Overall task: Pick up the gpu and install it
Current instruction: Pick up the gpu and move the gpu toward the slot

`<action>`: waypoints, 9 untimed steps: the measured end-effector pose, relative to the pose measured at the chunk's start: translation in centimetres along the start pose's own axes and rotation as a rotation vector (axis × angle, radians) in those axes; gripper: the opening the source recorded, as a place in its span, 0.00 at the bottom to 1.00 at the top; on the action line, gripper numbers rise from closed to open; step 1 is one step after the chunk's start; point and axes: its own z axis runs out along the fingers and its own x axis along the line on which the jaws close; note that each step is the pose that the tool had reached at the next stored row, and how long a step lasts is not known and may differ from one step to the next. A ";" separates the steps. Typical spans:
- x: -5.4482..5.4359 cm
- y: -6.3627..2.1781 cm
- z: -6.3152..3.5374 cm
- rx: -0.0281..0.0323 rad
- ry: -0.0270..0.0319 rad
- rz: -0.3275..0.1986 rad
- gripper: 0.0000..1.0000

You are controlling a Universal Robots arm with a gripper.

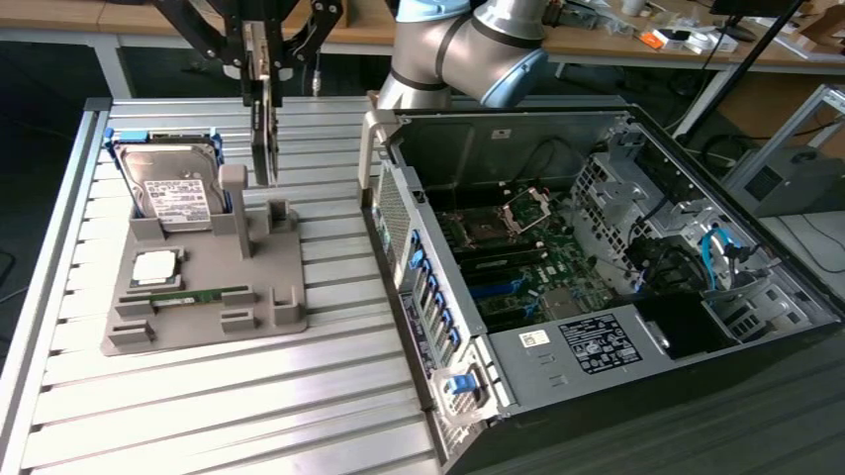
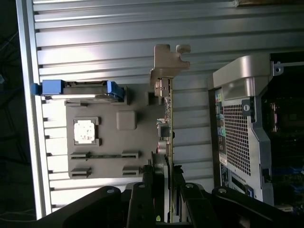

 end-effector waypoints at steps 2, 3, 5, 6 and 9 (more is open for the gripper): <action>0.0 0.01 -0.17 0.0000 0.0000 0.000 0.27; 0.0 0.01 -0.26 0.0000 0.0000 0.000 0.27; 0.0 0.02 -0.47 0.0000 0.0000 0.000 0.27; 0.0 0.03 -0.65 0.0000 0.0000 0.000 0.27; 0.0 0.04 -0.95 -0.0002 0.0000 0.000 0.27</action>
